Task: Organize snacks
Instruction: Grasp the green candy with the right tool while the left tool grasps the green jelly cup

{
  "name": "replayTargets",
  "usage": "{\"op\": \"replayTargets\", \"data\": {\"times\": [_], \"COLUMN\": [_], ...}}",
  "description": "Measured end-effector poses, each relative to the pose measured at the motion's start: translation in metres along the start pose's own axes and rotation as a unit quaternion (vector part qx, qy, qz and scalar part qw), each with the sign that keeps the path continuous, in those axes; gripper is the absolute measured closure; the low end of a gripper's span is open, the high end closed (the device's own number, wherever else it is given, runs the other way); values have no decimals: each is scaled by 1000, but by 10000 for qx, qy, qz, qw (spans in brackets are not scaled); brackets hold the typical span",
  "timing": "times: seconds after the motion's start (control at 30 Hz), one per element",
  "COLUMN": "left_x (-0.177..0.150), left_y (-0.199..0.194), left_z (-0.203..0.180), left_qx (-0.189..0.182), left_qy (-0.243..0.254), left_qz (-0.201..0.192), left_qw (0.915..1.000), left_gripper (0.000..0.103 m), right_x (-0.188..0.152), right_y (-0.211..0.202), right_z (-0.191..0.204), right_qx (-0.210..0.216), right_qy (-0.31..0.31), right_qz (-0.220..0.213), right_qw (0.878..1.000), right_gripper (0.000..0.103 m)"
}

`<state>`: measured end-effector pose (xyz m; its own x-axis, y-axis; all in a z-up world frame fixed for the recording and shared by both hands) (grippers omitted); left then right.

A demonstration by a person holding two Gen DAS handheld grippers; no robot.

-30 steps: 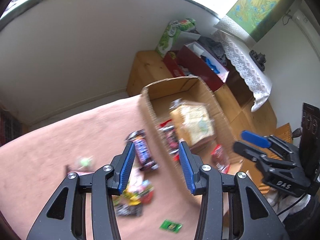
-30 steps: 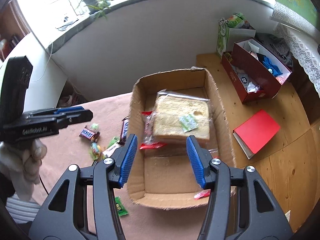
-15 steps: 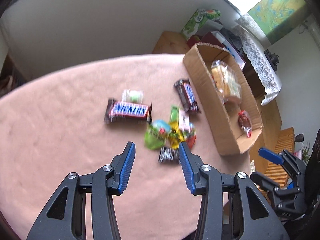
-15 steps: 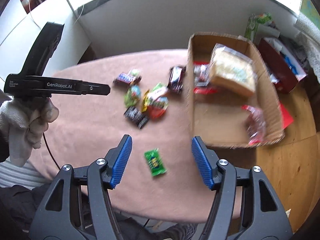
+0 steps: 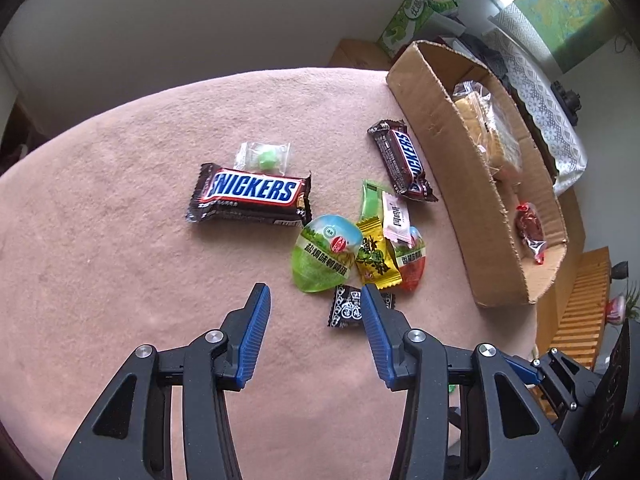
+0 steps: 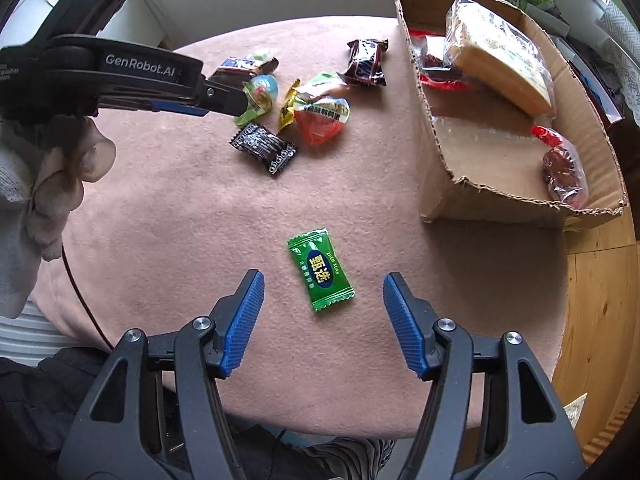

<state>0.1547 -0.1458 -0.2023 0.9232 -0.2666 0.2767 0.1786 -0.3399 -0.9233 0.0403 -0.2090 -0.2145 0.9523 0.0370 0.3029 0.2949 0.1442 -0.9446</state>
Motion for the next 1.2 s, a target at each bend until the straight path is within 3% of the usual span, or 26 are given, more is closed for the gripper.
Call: {"op": "replayTargets", "data": {"times": [0.23,0.5,0.7,0.87,1.2], "left_x": [9,15,15,18,17], "left_y": [12,20,24,27,20], "left_z": [-9,-4,-11,-12,-9], "left_qx": [154,242,388,461,394], "left_qy": [300,303,472,508,434], "left_qz": [60,145,182,148,29], "left_qw": [9994,9991,9980,9975,9983], "left_gripper": [58,58,61,67,70], "right_x": [1,3,3,4,9], "right_y": [17,26,34,36,29], "right_z": [-3,-1,7,13,12], "right_qx": [-139,-237,-442,-409,-72], "right_qy": [-6,-114,-309,-272,91], "right_qz": [149,198,244,273,273], "right_qw": [9998,9995,9982,9984,9996], "right_gripper": [38,42,53,79,81]}}
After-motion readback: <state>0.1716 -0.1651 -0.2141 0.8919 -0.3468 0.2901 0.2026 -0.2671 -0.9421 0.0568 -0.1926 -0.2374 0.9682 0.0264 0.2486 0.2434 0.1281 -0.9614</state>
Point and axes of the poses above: each gripper's, at about its wrist camera, not at the fingertips, and y roughly the way its jaws point, z to its left, x to its top, the point moved 10 cm from there along y, roughly the way its jaws point, and after that the axes turned 7 degrees about y, right-handed, at the moved point
